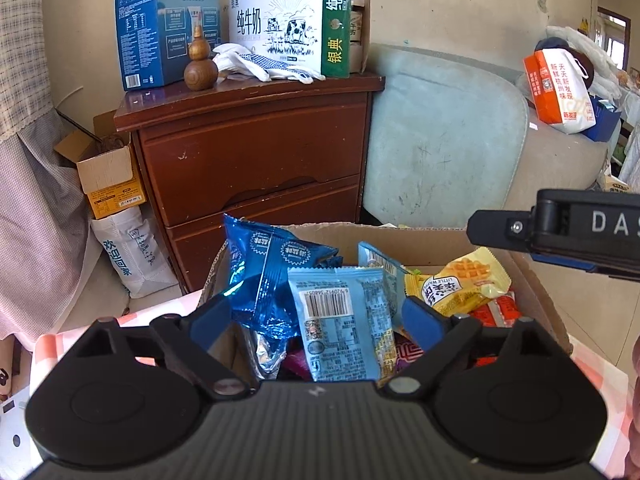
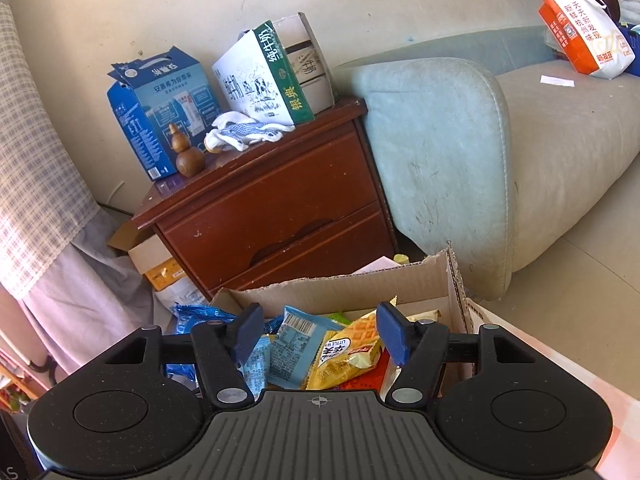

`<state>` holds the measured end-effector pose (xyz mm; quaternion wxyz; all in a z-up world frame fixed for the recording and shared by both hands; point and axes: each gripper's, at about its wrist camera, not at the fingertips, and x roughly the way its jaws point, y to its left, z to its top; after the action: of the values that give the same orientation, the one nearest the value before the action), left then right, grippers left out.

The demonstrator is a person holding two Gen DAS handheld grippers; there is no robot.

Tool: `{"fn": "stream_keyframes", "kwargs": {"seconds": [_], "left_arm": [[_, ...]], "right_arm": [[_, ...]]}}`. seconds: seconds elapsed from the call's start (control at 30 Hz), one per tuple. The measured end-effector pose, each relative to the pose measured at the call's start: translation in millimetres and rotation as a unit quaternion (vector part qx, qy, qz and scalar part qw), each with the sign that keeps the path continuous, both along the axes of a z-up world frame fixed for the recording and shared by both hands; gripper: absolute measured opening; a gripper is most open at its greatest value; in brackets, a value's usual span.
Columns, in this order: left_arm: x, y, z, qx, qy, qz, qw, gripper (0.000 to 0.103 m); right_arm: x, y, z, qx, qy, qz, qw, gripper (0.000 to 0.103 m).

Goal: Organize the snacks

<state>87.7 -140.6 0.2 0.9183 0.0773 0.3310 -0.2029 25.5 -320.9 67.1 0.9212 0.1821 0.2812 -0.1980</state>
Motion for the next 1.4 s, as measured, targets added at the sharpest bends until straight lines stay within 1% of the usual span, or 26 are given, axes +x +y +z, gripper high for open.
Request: {"fn": "stream_keyframes", "kwargs": {"seconds": [0.07, 0.2, 0.27, 0.33, 0.43, 0.53, 0.6, 0.67, 0.73, 0.83, 1.17, 1.4], "left_arm": [[-3.2, 2.9, 1.9, 0.013, 0.006, 0.008, 0.9999, 0.095], [-5.4, 9.3, 1.8, 0.032, 0.014, 0.016, 0.9993, 0.096], [-7.9, 11.6, -0.4, 0.048, 0.018, 0.020, 0.9985, 0.097], [-10.0, 13.8, -2.3, 0.061, 0.023, 0.025, 0.9976, 0.097], [-11.7, 17.0, -4.0, 0.070, 0.036, 0.026, 0.9966, 0.097], [-11.4, 17.1, -6.0, 0.082, 0.045, 0.027, 0.9952, 0.098], [-10.0, 16.1, -6.9, 0.090, 0.047, 0.027, 0.9945, 0.098], [-10.1, 15.5, -8.8, 0.098, 0.050, 0.027, 0.9936, 0.099], [-9.1, 14.4, -10.0, 0.105, 0.053, 0.029, 0.9926, 0.099], [-7.7, 13.4, -10.8, 0.107, 0.056, 0.033, 0.9921, 0.099], [-4.4, 5.9, -17.7, 0.124, 0.068, 0.044, 0.9890, 0.099], [-0.1, 7.6, -20.8, 0.124, 0.079, 0.055, 0.9875, 0.099]], "right_arm": [[-2.1, 3.2, 1.7, -0.007, 0.010, -0.004, 1.000, 0.071], [-10.0, 9.3, 0.2, -0.025, 0.039, -0.016, 0.999, 0.075], [-13.4, 11.2, -1.6, -0.027, 0.054, -0.024, 0.998, 0.080], [-15.6, 12.1, -3.5, -0.028, 0.072, -0.034, 0.996, 0.082], [-19.1, 16.0, -5.9, -0.037, 0.089, -0.038, 0.995, 0.083], [-21.0, 17.8, -8.9, -0.046, 0.118, -0.049, 0.991, 0.090], [-20.9, 19.0, -11.3, -0.057, 0.139, -0.056, 0.987, 0.091], [-19.9, 19.5, -13.5, -0.069, 0.149, -0.049, 0.985, 0.091], [-18.9, 19.5, -15.9, -0.077, 0.158, -0.045, 0.983, 0.094], [-16.3, 19.6, -19.2, -0.091, 0.171, -0.042, 0.980, 0.095], [-10.1, 18.7, -24.6, -0.100, 0.197, -0.048, 0.974, 0.098], [-9.3, 16.0, -27.9, -0.098, 0.207, -0.055, 0.972, 0.098]]}}
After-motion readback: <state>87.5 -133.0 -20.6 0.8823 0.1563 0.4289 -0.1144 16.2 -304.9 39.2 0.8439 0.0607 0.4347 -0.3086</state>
